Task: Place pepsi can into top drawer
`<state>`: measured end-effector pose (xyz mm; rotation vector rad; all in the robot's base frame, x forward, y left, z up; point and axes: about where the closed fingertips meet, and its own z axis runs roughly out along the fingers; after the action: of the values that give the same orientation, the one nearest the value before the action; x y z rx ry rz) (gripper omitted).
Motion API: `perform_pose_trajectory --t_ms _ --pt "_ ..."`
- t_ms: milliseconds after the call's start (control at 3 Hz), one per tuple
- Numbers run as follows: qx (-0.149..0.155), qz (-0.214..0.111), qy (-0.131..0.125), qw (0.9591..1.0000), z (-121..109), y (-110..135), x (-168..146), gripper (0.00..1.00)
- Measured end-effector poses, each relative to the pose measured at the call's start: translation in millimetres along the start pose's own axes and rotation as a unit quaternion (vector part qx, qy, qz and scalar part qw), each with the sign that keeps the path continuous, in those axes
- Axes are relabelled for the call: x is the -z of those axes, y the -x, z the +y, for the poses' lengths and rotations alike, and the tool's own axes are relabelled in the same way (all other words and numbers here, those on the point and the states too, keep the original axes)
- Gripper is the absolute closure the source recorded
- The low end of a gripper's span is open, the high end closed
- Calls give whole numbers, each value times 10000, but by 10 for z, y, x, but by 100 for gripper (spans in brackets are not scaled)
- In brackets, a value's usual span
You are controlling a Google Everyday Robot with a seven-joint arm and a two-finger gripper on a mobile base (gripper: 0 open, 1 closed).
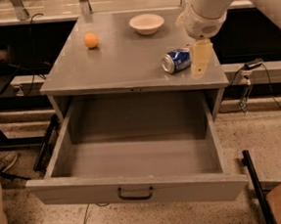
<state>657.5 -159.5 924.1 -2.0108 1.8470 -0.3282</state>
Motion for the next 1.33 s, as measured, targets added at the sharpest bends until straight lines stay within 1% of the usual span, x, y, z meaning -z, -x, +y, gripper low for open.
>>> perform_pose_trajectory --t_ms 333,667,1000,1333 --pt "154 33 28 9999 -150 -186 -243 0" --pt "426 220 143 9987 -280 -330 -472 0" --pt "613 280 265 9974 -340 -350 -596 0" --pt "857 195 367 9955 -432 -244 -724 4"
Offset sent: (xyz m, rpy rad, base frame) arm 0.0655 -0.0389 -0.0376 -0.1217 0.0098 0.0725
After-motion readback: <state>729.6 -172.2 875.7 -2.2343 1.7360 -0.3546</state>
